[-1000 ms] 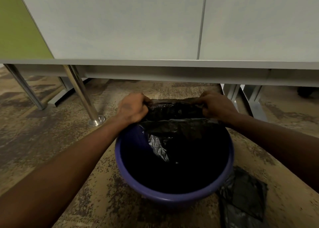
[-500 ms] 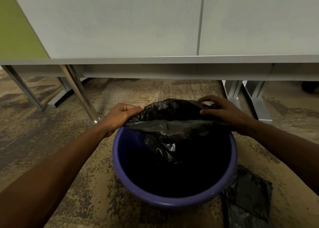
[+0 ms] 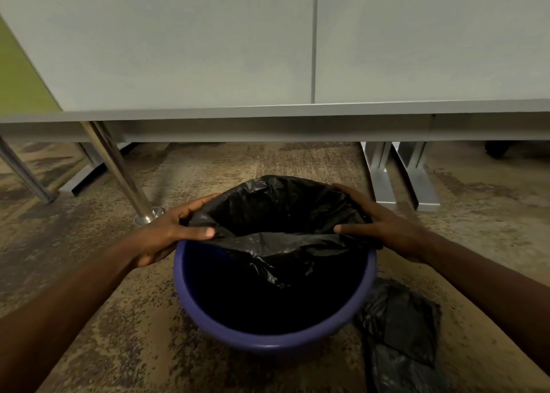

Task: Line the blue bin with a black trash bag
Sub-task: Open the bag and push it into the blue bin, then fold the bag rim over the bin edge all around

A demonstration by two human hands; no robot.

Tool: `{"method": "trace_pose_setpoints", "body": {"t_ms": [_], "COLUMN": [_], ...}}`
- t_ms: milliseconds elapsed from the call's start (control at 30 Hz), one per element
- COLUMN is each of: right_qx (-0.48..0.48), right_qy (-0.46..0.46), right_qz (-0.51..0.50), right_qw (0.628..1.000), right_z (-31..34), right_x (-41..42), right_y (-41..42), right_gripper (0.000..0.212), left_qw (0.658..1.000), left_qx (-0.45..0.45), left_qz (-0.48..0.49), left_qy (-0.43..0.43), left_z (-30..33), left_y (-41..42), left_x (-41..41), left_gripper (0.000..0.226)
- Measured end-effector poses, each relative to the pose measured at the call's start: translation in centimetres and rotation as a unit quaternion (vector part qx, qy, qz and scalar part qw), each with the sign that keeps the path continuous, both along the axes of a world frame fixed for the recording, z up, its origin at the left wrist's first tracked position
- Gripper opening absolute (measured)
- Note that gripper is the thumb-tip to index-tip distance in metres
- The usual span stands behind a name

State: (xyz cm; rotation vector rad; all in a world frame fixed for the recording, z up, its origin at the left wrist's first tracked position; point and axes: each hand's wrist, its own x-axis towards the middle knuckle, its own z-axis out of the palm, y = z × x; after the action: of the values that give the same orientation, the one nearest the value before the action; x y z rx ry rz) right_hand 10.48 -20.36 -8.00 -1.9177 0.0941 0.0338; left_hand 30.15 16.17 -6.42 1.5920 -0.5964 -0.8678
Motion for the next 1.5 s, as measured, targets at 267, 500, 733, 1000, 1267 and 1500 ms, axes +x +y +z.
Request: {"method": "trace_pose_setpoints", "body": {"t_ms": [267, 500, 733, 1000, 1267, 1500], "right_qx": [-0.037, -0.308, -0.443, -0.425, -0.419, -0.539], "right_qy": [0.029, -0.209, -0.157, -0.272, -0.345, -0.441], "right_qz": [0.047, -0.044, 0.126, 0.096, 0.142, 0.154], "right_qw": [0.998, 0.927, 0.874, 0.858, 0.828, 0.701], "right_z": [-0.5, 3.3, 5.5, 3.8, 0.8, 1.6], "right_x": [-2.0, -3.5, -5.5, -8.8, -11.5, -11.6], "right_y": [-0.8, -0.2, 1.5, 2.7, 3.7, 6.8], "right_gripper": [0.139, 0.071, 0.036, 0.017, 0.03, 0.026], "left_qw": [0.993, 0.823, 0.756, 0.806, 0.82, 0.799], "left_qx": [0.112, 0.143, 0.211, 0.112, 0.101, 0.093], "left_qz": [-0.013, -0.042, -0.151, -0.126, -0.176, -0.182], "left_qy": [-0.019, -0.548, -0.601, -0.567, -0.535, -0.565], "left_z": [0.3, 4.4, 4.2, 2.7, 2.3, 2.5], "left_y": [1.3, -1.7, -4.2, -1.2, 1.2, 2.1], "left_x": [-1.0, -4.3, -8.5, -10.9, -11.9, -11.6], "left_gripper": [0.114, 0.094, 0.05, 0.014, 0.041, 0.036]}}
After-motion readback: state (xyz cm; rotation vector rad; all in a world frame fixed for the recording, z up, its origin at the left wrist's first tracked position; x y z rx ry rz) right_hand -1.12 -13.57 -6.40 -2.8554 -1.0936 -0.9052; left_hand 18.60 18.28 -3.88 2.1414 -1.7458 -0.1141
